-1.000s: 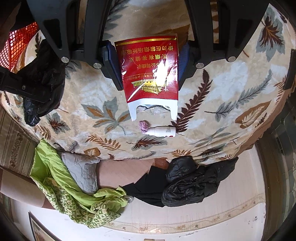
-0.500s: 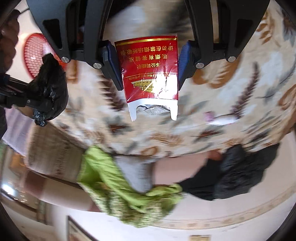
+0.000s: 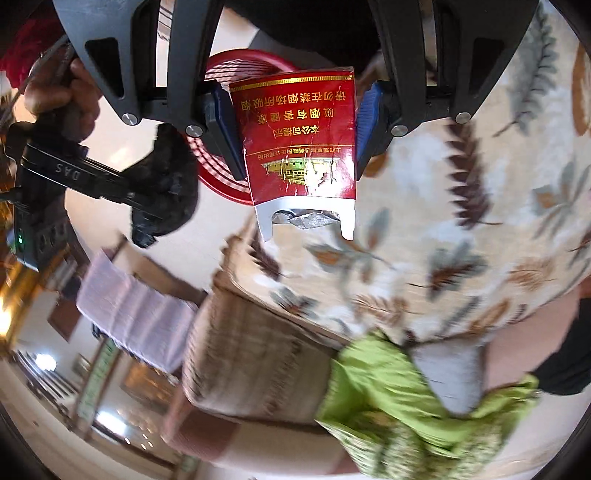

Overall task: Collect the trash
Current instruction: 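Carry both items over the red basket and open both tools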

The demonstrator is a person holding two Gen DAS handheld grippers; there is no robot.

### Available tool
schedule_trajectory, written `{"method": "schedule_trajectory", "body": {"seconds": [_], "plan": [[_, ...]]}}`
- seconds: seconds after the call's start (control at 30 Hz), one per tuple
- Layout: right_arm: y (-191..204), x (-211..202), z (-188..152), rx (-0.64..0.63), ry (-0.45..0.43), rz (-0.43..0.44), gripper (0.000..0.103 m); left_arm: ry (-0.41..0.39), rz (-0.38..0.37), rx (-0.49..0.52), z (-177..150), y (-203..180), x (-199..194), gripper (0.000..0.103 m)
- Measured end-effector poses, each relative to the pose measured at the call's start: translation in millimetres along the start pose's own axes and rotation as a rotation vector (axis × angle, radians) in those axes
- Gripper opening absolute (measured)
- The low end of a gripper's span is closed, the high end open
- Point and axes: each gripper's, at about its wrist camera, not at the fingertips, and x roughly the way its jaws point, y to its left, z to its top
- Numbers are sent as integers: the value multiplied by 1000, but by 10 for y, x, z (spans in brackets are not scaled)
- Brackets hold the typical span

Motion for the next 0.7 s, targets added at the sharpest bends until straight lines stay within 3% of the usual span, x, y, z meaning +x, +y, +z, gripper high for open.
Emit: {"method": "schedule_trajectory", "body": {"seconds": [0.13,0.23,0.33,0.53,0.7], "plan": [[-193,123,-21,47,40,-29,51,105,-44,43,-48,-242,315,57],[-264,125,-5,55,37,-60,55,143,-51,32,-76,-244,370,60],[-257,95,8,35,24,-60,55,134,-59,16,-66,-215,329,69],[-112,76,96,3,2,-38,55,92,-59,-38,6,-46,144,70],[121,131,153,-31,-10,2,55,18,20,-77,20,236,-119,70]]}}
